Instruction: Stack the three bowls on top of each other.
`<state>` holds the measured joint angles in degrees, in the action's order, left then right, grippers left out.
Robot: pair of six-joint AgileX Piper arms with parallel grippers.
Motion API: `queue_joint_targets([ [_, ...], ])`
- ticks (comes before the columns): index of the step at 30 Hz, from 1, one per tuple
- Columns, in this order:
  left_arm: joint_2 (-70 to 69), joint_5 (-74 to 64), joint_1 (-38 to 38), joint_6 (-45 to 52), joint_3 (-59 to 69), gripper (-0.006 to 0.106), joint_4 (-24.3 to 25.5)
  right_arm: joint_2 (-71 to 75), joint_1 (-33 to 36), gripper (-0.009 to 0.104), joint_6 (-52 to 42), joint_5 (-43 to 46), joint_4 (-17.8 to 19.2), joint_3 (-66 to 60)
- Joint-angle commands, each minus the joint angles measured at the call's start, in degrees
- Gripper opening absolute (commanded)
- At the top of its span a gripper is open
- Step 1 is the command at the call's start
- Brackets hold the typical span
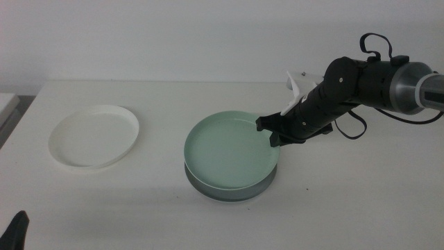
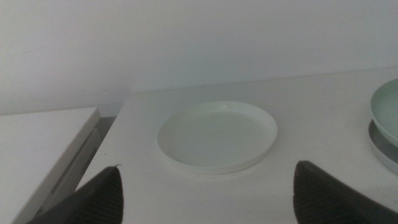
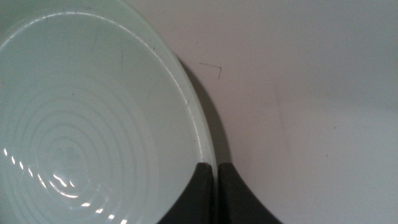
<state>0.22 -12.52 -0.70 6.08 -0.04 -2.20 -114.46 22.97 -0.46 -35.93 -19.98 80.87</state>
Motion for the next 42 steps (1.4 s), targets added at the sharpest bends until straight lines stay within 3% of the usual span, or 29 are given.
queue_joint_targets([
  [1, -0.2, 0.8, 0.2, -0.1, 0.0, 0.094, -0.2, 0.3, 0.1, 0.000, -0.5, 1.1, 0.3, 0.6],
  [3, -0.2, 0.8, 0.2, -0.1, 0.0, 0.094, -0.2, 0.3, 0.1, 0.009, -1.0, 1.1, 0.3, 0.6],
  [9, -0.2, 0.8, 0.2, -0.1, 0.0, 0.094, -0.2, 0.5, 0.1, 0.062, -2.6, -0.3, 0.1, 1.1],
  [12, -0.2, 0.8, 0.2, -0.1, 0.0, 0.094, -0.2, 2.7, -0.4, 0.076, -7.7, -6.4, 0.5, 3.6],
  [16, -0.2, 0.8, 0.2, -0.1, 0.0, 0.094, -0.2, 11.1, -2.4, 0.077, -11.9, -12.5, 0.6, 6.4],
  [23, -0.2, 0.8, 0.2, -0.1, 0.0, 0.094, -0.2, 32.6, -4.2, 0.077, -17.4, -15.8, -0.3, 6.4],
  [26, -0.2, 0.8, 0.2, -0.1, 0.0, 0.094, -0.2, 42.1, -3.9, 0.077, -25.9, -20.4, -7.9, 3.4],
  [28, -0.2, 0.8, 0.2, -0.1, 0.0, 0.094, -0.2, 49.0, -3.9, 0.077, -35.1, -20.3, -16.8, -2.5],
  [31, -0.2, 0.8, 0.2, -0.1, 0.0, 0.094, -0.2, 57.4, -3.9, 0.077, -40.0, -15.6, -22.9, -9.7],
  [34, -0.2, 0.8, 0.2, -0.1, 0.0, 0.094, -0.2, 62.5, -3.9, 0.077, -40.0, -10.3, -22.6, -14.6],
  [42, -0.2, 0.8, 0.2, -0.1, 0.0, 0.094, -0.2, 63.5, -4.1, 0.077, -39.6, -10.9, -21.7, -15.3],
])
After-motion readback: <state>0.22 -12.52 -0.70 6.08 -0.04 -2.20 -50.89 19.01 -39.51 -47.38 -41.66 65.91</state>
